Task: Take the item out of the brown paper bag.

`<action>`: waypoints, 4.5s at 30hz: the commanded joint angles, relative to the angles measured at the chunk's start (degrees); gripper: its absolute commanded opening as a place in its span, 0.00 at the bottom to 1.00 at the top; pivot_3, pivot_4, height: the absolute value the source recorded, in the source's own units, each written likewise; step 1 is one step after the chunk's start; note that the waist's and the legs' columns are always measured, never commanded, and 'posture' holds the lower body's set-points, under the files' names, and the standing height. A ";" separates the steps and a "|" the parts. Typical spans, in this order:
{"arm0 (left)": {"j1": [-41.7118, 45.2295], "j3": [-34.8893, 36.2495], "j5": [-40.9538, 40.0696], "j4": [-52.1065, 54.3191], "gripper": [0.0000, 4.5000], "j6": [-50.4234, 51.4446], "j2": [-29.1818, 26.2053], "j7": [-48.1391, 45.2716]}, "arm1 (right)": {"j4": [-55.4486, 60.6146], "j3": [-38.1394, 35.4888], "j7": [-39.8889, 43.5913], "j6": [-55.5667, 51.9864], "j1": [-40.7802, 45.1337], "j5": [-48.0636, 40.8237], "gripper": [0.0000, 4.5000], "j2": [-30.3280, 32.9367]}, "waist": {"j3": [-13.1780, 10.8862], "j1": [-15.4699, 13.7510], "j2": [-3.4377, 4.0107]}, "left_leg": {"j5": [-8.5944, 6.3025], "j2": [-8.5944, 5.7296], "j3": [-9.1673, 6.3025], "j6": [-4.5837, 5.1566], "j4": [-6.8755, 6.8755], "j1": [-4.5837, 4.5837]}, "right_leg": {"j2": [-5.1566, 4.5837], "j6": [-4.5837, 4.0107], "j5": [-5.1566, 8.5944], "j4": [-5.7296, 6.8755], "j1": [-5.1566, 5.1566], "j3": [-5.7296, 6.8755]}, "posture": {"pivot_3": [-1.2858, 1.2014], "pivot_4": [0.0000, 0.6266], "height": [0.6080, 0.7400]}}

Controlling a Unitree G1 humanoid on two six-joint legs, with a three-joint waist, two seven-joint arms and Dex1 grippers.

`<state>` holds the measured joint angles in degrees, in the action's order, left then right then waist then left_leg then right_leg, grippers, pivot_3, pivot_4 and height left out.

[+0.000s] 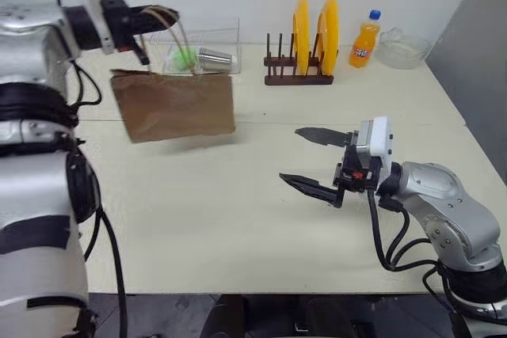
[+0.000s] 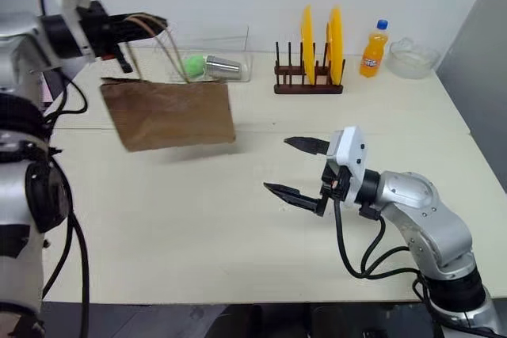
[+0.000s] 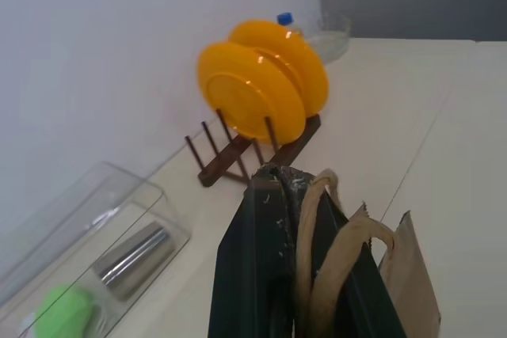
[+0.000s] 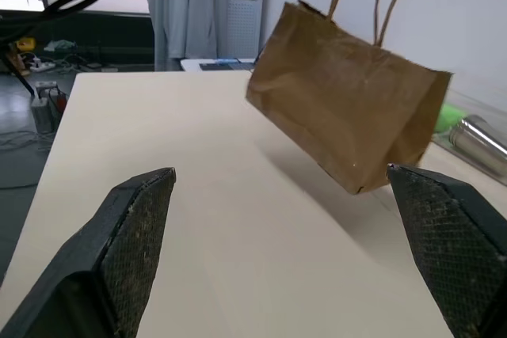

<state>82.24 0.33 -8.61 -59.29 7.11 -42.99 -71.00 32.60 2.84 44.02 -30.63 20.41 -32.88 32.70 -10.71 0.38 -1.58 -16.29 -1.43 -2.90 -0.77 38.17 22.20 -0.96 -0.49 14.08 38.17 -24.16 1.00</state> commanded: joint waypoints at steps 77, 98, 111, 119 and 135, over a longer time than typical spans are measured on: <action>-3.70 2.02 12.11 -9.15 0.81 -18.47 10.58 0.87 | 13.39 -4.45 -18.31 -10.54 -10.99 -4.30 1.00 4.83 | -0.07 0.48 -0.11 | 0.00 0.02 0.08 0.07 0.77 0.05 | 0.01 0.17 0.08 0.85 -0.03 -0.03 | 0.52 0.24 1.00; -81.91 26.17 -26.15 110.20 0.82 43.81 15.35 35.81 | -40.61 4.45 -5.87 11.40 29.44 20.48 0.30 2.29 | 0.03 -0.24 -0.05 | 0.00 0.01 0.10 0.05 0.66 -1.00 | 0.05 0.14 0.09 0.77 0.81 -0.32 | 0.52 0.24 1.00; -80.22 27.92 -36.54 111.22 0.82 43.93 11.33 44.80 | -96.86 15.68 -2.30 36.88 57.80 41.81 0.00 -9.04 | 0.01 0.74 -0.03 | 0.00 0.04 0.18 0.03 0.51 -1.15 | 0.06 -0.20 0.00 0.76 0.87 -0.38 | 0.52 0.24 1.00; -80.82 27.93 -40.78 110.79 0.82 42.92 7.93 47.24 | -105.39 17.42 3.79 42.62 61.14 47.53 0.00 -13.64 | -0.02 1.07 0.03 | 0.00 0.03 0.15 0.00 0.46 -1.15 | 0.05 -0.21 0.00 0.73 0.86 -0.38 | 0.52 0.24 1.00; -81.45 27.58 -52.15 112.64 0.82 43.09 -0.16 52.58 | -98.47 15.46 25.07 47.72 57.71 45.86 0.00 -10.71 | -0.04 1.14 0.06 | 0.02 0.04 0.11 -0.04 -0.11 -1.32 | 0.05 -0.39 0.12 0.64 0.82 -0.33 | 0.52 0.24 1.00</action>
<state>1.23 27.22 -59.18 51.74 50.94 -42.04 -18.36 -68.41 19.36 66.81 16.39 77.95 14.37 21.33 -10.76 1.52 -1.52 -16.26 -1.38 -2.78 -0.81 38.05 20.88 -0.91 -0.88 14.21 38.81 -23.34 0.66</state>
